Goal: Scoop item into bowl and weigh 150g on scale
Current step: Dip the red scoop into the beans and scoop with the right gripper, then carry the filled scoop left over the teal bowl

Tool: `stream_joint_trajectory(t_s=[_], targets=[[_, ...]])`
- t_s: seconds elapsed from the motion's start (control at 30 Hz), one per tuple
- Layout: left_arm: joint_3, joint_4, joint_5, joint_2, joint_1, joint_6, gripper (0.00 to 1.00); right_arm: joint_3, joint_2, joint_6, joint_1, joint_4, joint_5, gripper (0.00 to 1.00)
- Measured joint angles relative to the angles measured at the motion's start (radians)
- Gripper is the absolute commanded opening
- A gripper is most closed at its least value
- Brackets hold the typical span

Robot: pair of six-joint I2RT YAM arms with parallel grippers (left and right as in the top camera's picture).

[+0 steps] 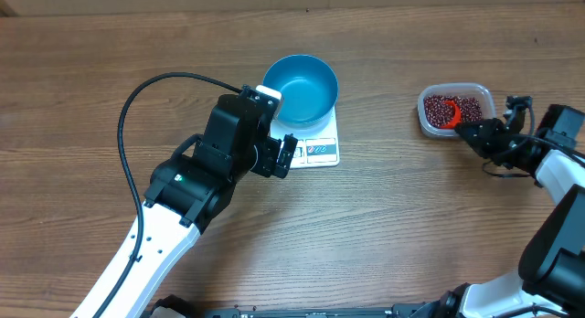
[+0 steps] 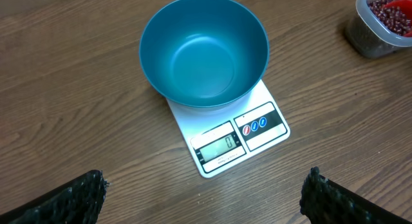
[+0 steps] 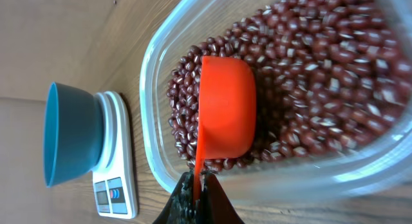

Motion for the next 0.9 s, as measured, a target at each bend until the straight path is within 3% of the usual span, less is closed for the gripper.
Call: stream_joint_trajectory(t_s=[0.9], targets=[[0.000,0.000,0.000,0.000,0.000,0.000,0.99,0.000,0.010,0.054,-0.118,0.032,-0.266,0.04]])
